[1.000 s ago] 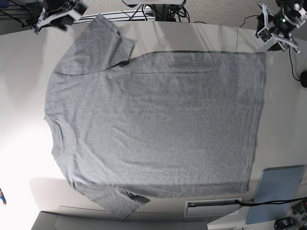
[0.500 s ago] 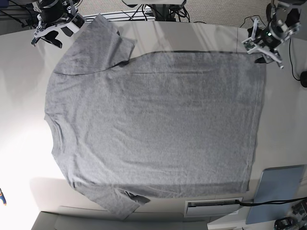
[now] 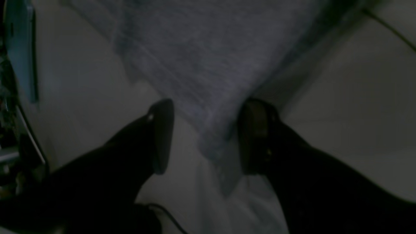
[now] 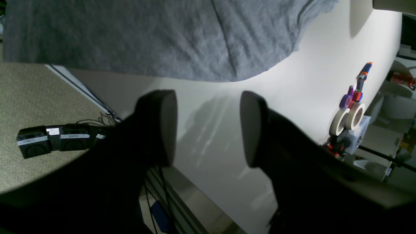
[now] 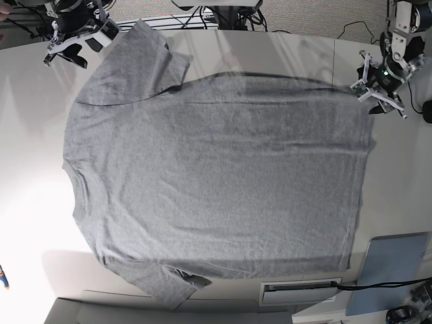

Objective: Fold the T-shirt properly
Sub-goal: 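Move both grippers to the shirt's collar-side corners and grasp them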

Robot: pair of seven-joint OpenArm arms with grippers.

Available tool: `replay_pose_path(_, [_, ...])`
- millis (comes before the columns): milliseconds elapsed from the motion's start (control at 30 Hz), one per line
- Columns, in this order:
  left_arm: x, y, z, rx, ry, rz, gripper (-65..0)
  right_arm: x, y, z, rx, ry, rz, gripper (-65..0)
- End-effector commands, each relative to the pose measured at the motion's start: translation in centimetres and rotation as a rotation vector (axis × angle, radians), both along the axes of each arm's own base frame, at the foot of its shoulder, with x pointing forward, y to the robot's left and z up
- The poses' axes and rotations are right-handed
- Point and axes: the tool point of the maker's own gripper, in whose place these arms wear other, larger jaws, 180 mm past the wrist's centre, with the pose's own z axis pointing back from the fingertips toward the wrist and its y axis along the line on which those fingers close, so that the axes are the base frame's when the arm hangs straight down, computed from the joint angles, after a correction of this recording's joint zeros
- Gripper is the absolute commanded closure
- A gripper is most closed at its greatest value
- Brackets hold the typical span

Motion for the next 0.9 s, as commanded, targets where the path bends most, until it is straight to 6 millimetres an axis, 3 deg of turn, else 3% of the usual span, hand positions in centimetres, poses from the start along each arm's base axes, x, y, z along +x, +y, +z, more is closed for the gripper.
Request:
replay_pose_path(0, [-2.8, 0.8, -2.0, 0.057, 0.130, -0.022, -31.5, 0.1, 0.5, 0.4, 0.009, -0.011, 0.029, -31.0])
replay_pose_path(67, [-3.4, 0.7, -2.3, 0.065, 0.165, -0.054, -25.9, -0.1, 1.0, 0.2, 0.007, 0.009, 0.075, -31.0])
replay_pose_path(267, [-4.9, 0.1, -2.9, 0.042, 0.248, -0.084, 0.0, 0.4, 1.3, 0.0, -0.032, 0.018, 0.152, -31.0])
replay_pose_path(467, [-6.1, 0.1, -3.3, 0.041, 0.273, -0.085, 0.0, 0.8, 1.3, -2.5, -0.020, 0.088, 0.241, -31.0])
replay_pose_path(567, [-6.4, 0.1, -3.4, 0.041, 0.280, -0.086, 0.0, 1.4, 0.2, -3.5, -0.060, 0.112, 0.280, -31.0])
replay_pose_path(700, [-6.3, 0.0, -3.3, 0.039, 0.277, -0.087, 0.0, 1.4, -0.9, -5.0, -0.141, 0.153, 0.342, -30.9])
replay_pose_path(867, [-5.5, -0.9, -2.6, 0.018, 0.246, -0.099, 0.0, 0.9, -0.6, -7.4, -0.151, 0.200, 0.371, -31.0])
